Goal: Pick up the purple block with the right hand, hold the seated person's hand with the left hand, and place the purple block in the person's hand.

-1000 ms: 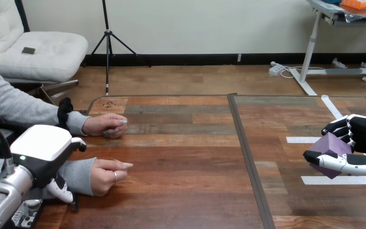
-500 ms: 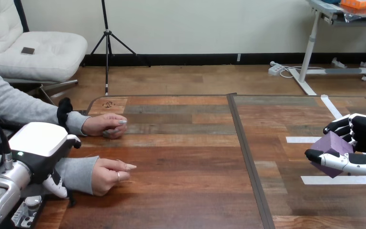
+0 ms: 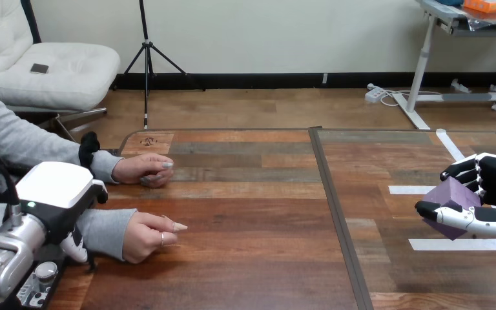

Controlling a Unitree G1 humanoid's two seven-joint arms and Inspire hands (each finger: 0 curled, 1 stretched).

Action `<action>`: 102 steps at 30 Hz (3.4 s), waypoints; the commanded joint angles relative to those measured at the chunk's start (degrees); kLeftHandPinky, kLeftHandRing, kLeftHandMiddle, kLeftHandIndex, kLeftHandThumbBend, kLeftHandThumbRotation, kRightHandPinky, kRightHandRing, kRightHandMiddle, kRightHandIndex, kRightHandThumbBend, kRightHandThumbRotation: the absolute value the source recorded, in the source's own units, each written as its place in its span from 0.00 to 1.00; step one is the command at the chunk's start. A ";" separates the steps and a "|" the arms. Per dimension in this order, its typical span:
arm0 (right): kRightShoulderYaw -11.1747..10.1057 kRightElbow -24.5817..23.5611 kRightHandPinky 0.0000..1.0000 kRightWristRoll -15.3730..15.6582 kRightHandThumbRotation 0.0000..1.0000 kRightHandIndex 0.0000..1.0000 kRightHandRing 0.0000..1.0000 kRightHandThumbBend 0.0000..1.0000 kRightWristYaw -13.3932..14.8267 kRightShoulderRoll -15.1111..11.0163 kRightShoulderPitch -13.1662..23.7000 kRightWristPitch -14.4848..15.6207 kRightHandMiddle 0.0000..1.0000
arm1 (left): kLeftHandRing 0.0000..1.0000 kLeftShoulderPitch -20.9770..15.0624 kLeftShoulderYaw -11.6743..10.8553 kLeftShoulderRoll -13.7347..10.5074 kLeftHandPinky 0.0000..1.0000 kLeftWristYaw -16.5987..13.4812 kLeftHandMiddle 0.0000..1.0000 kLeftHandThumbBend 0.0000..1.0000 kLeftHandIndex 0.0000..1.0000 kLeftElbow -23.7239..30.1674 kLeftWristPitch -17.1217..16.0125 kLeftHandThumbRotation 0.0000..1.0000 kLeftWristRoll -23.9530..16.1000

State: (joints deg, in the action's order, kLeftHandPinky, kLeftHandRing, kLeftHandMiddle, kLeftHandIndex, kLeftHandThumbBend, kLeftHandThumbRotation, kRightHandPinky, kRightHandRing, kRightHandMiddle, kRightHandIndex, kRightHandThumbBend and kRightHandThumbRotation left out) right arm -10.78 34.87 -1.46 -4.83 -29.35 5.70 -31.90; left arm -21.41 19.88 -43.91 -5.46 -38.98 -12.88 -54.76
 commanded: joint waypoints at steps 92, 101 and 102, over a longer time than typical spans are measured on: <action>-1.65 -3.07 0.14 0.77 0.00 0.42 0.17 0.91 1.49 0.75 3.53 0.45 0.40 | 0.21 -0.17 -3.67 2.08 0.16 1.42 0.27 0.71 0.28 -3.99 -12.84 0.00 22.24; -1.63 -1.94 0.10 1.21 0.00 0.42 0.14 0.92 1.39 0.72 3.97 -0.89 0.38 | 0.20 1.06 -4.97 1.85 0.14 1.69 0.27 0.72 0.28 -0.13 -11.74 0.00 22.67; -1.62 -1.93 0.10 1.28 0.00 0.42 0.14 0.92 1.43 0.71 3.97 -0.93 0.38 | 0.20 1.16 -5.09 1.82 0.14 1.84 0.27 0.72 0.28 0.22 -11.62 0.00 22.70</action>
State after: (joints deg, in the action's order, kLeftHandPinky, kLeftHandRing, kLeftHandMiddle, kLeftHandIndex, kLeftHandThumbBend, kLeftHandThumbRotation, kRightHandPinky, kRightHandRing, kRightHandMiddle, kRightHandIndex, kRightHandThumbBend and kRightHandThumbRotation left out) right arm -11.49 34.84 -0.08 -4.37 -29.04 5.69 -31.28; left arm -19.36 16.71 -43.69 -3.02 -43.82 -23.87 -34.17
